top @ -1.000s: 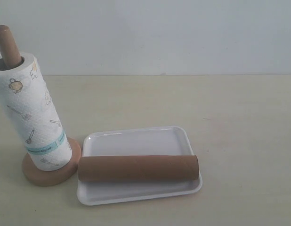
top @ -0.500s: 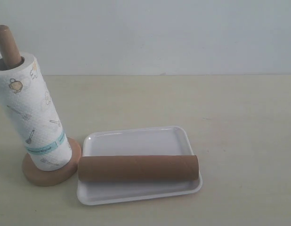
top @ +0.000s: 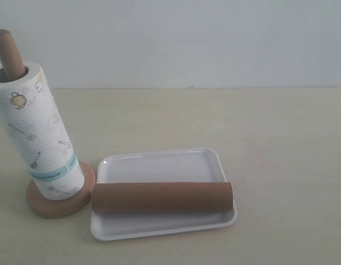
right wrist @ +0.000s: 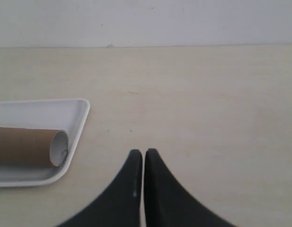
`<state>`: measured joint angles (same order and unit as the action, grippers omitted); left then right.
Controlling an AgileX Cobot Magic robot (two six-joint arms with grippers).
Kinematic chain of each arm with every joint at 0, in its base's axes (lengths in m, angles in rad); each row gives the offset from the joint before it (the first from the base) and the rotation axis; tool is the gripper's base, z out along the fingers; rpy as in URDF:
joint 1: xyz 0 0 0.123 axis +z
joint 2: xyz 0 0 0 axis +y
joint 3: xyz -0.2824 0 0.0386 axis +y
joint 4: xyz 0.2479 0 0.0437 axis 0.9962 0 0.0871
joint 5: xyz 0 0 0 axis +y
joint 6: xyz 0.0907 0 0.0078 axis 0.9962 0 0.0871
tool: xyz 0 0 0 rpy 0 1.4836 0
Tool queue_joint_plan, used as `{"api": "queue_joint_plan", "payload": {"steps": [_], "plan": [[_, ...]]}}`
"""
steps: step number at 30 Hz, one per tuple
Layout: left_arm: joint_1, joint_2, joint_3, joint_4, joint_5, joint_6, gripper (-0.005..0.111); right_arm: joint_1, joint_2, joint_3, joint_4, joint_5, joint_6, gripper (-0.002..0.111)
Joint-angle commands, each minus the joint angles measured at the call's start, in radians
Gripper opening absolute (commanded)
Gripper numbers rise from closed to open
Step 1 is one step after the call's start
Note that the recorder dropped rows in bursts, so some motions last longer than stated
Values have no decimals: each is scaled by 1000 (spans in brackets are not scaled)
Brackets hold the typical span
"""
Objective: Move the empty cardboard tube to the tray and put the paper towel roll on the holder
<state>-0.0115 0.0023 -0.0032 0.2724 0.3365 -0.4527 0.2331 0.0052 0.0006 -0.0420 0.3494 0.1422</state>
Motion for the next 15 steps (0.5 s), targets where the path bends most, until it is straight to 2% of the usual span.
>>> {"api": "queue_joint_plan", "payload": {"steps": [1, 6, 10, 15], "plan": [[3, -2, 3, 2, -8, 5, 5, -4, -5, -1, 9, 4, 4, 1], [3, -2, 3, 2, -8, 5, 5, -42, -5, -1, 7, 4, -74, 1], [3, -2, 3, 2, -8, 5, 5, -129, -5, -1, 7, 4, -63, 1], [3, -2, 3, 2, -8, 5, 5, -154, -5, -1, 25, 0, -11, 1]]}}
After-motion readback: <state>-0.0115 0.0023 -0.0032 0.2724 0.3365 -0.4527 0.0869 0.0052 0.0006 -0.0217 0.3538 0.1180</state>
